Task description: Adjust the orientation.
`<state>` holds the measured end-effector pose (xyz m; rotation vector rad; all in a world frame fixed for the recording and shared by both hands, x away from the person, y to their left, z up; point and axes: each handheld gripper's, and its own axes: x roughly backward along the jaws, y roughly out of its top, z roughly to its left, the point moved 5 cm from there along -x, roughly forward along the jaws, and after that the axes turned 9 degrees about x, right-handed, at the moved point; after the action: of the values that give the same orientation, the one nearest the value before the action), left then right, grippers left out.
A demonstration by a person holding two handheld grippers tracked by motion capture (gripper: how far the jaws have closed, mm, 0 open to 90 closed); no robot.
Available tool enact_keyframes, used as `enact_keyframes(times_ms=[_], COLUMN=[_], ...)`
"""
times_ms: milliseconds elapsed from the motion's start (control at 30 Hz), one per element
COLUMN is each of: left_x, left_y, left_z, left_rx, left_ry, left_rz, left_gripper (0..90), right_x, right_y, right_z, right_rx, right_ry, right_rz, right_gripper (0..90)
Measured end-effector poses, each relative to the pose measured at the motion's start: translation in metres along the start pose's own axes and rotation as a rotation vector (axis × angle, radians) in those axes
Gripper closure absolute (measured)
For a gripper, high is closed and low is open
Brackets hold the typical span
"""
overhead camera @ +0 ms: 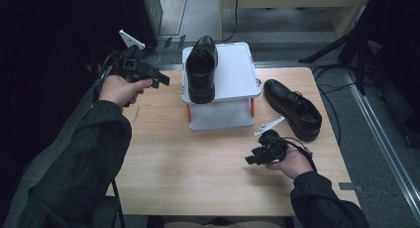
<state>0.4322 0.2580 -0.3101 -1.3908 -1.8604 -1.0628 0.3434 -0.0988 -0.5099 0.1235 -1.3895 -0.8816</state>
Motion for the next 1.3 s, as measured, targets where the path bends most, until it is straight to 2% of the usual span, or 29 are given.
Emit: enact_keyframes(times_ms=[33,267,400,600,700,733,833,900,967,1033,1167,1233,1300], left_x=[-0.002,-0.021,-0.029,-0.049,-0.058,-0.061,-0.07,-0.075,-0.08,-0.085,-0.088,-0.089,-0.091], left_y=[-0.002,-0.021,-0.032,-0.056,-0.067,-0.071,-0.082,-0.089,-0.095,-0.102,-0.109,-0.113,-0.116], left_z=[0.002,0.02,0.029,0.045,0.053,0.055,0.058,0.058,0.059,0.059,0.06,0.062,0.064], left_rx=[0.002,-0.017,-0.018,-0.011,-0.014,-0.012,-0.032,-0.032,-0.054,-0.055,-0.069,-0.098,-0.109], left_ry=[-0.01,-0.009,-0.017,-0.058,-0.047,-0.063,-0.043,-0.055,-0.047,-0.045,-0.056,-0.036,-0.03], left_rz=[0.002,0.014,-0.004,0.008,0.006,0.01,0.006,0.009,0.013,0.017,0.007,-0.008,-0.006], left_gripper=[46.8,46.5,45.3,45.6,45.5,45.5,45.3,45.4,45.3,45.1,44.7,44.7,44.7], right_x=[-0.001,-0.002,-0.003,-0.004,-0.004,-0.004,-0.005,-0.005,-0.005,-0.005,-0.004,-0.004,-0.003], right_y=[0.001,0.001,0.003,0.003,0.004,0.004,0.004,0.004,0.004,0.004,0.004,0.004,0.004], right_z=[0.0,0.0,0.003,0.005,0.005,0.005,0.005,0.005,0.005,0.005,0.004,0.004,0.003], right_rx=[0.003,0.007,0.012,0.02,0.021,0.021,0.024,0.022,0.02,0.02,0.019,0.016,0.015], right_ry=[0.001,-0.001,0.013,0.014,0.013,0.013,0.013,0.016,0.016,0.017,0.017,0.016,0.015], right_rz=[0.0,0.007,0.002,0.004,0.001,0.001,0.003,0.003,0.003,0.003,0.0,-0.004,-0.008], right_gripper=[52.6,52.5,52.3,52.0,51.9,51.9,52.0,52.0,52.0,52.0,51.9,52.0,52.0])
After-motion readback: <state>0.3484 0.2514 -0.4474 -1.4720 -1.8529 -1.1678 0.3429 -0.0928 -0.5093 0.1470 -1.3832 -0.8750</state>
